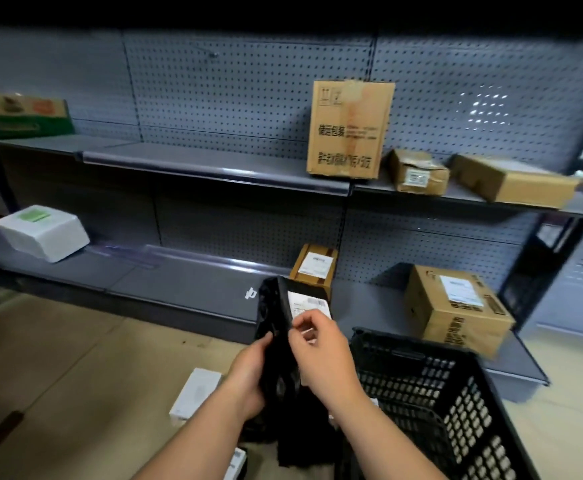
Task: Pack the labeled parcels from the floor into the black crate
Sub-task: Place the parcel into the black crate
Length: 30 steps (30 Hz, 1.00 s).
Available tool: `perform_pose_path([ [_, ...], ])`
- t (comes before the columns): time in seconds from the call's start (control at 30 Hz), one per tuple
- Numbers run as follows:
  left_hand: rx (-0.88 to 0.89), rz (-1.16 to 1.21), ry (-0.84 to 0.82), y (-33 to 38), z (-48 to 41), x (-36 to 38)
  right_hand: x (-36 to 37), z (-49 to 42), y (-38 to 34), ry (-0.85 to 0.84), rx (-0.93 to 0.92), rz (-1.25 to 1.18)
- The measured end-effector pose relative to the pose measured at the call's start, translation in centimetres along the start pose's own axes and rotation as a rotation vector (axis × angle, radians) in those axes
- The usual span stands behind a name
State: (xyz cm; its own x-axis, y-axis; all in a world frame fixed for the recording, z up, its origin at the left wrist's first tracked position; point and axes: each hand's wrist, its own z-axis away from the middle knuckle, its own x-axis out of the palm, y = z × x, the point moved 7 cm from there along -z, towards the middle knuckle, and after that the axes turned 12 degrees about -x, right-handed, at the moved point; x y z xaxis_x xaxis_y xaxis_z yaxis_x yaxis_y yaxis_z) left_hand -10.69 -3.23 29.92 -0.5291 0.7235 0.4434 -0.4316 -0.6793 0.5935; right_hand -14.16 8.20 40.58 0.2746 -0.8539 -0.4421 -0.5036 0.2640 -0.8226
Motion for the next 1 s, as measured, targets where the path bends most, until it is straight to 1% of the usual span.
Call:
perform_pose_path([
  [0.1, -0.008, 0.085, -0.057, 0.0, 0.9, 2.1, -4.6, 0.1, 0.8, 0.075, -0.027, 0.113],
  [0.13, -0.013, 0.105, -0.079, 0.1, 1.3, 2.9, -6.2, 0.2, 1.3, 0.096, -0.012, 0.139],
  [0.2, -0.025, 0.11, -0.125, 0.1, 2.1, 4.6, -9.1, 0.3, 2.9, 0.099, 0.074, 0.127],
  [0.27, -0.021, 0.088, -0.144, 0.0, 2.8, 6.2, -11.2, 0.7, 4.5, 0.047, 0.205, 0.009],
  [0.33, -0.03, 0.041, -0.172, -0.6, 3.2, 7.9, -12.6, 1.5, 5.6, -0.005, 0.308, -0.177],
  [0.4, -0.058, -0.021, -0.183, -2.1, 2.9, 9.5, -13.9, 2.6, 6.3, -0.012, 0.362, -0.366],
  [0.47, -0.094, -0.076, -0.186, -4.2, 2.5, 11.0, -15.5, 3.7, 6.6, 0.002, 0.37, -0.439],
  [0.63, -0.162, -0.195, -0.236, -9.5, 1.4, 14.8, -19.7, 6.5, 9.2, 0.107, 0.43, -0.489],
  [0.8, -0.191, -0.265, -0.274, -12.8, -1.2, 16.4, -22.2, 8.8, 12.9, 0.156, 0.496, -0.455],
  [1.0, -0.129, -0.326, -0.217, -15.3, -3.3, 16.8, -23.0, 11.3, 18.4, 0.187, 0.596, -0.4],
])
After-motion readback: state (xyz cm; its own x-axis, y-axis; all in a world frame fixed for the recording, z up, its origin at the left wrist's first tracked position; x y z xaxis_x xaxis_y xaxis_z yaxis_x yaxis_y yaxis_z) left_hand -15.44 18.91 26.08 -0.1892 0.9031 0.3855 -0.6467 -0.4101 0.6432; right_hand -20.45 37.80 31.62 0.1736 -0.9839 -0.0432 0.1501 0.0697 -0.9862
